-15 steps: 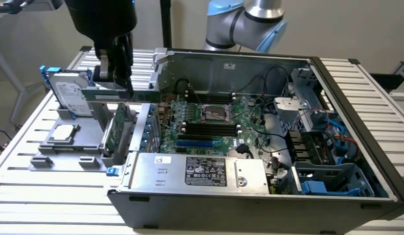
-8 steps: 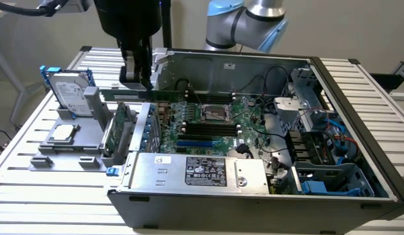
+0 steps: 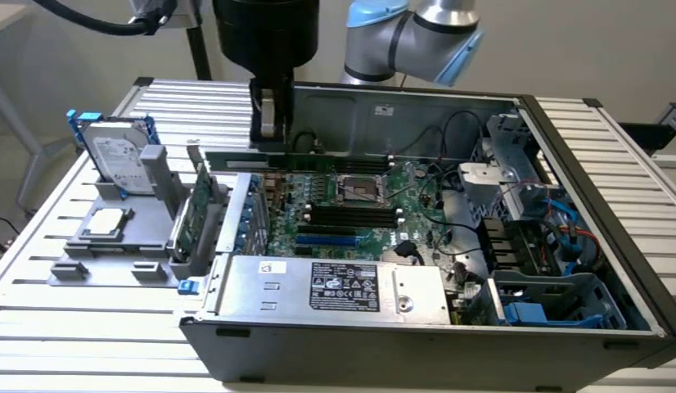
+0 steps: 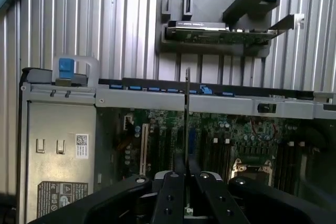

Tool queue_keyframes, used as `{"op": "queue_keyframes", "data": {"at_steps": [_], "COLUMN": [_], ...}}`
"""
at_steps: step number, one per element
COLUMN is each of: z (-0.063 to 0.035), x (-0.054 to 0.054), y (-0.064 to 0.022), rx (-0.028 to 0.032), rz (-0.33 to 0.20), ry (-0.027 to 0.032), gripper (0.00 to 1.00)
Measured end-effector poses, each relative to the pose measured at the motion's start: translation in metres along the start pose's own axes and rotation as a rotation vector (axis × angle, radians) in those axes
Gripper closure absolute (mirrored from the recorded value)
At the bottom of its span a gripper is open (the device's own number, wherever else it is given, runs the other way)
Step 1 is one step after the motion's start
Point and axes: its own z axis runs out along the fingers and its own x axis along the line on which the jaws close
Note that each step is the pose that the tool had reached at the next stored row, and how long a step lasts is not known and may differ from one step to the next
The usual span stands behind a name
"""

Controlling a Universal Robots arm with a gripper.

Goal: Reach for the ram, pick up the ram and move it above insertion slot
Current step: 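Pick up the ram and move it above insertion slot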

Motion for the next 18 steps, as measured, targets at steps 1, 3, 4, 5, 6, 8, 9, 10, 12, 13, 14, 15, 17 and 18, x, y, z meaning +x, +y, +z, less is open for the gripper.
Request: {"op": "queue_keyframes", "data": {"at_steps": [1, 3, 4, 5, 6, 8, 9, 10, 12, 13, 14, 15, 17, 18], "z": [0.0006, 0.0019, 0.0027, 0.0034, 0.0041, 0.0057, 0.0064, 0.0072, 0.0087, 0.0094, 0.0102, 0.0111, 0.0127, 0.0135], "x": [0.0, -0.002, -0.002, -0.003, -0.004, -0.008, -0.01, -0.013, -0.019, -0.023, -0.026, -0.03, -0.037, -0.042], "y": [-0.0044, -0.0134, -0.0181, -0.0227, -0.0272, -0.0359, -0.0396, -0.043, -0.0483, -0.0508, -0.0533, -0.056, -0.0604, -0.0624], "rx": [-0.0001, -0.0001, -0.0001, -0.0001, 0.0, 0.0, -0.0001, -0.0001, -0.0001, 0.0, 0.0, 0.0, -0.0001, -0.0001], "rz": [0.0, 0.0, 0.0, 0.0, 0.0, 0.0, 0.0, 0.0, 0.0, 0.0, 0.0, 0.0, 0.0, 0.0], "ry": [0.0, 0.0001, 0.0001, 0.0001, 0.0, 0.0, 0.0, 0.0001, 0.0, 0.0001, 0.0002, 0.0002, 0.0007, 0.0009], "gripper": [0.87, 0.87, 0.87, 0.87, 0.87, 0.87, 0.87, 0.87, 0.87, 0.87, 0.87, 0.87, 0.87, 0.87]}}
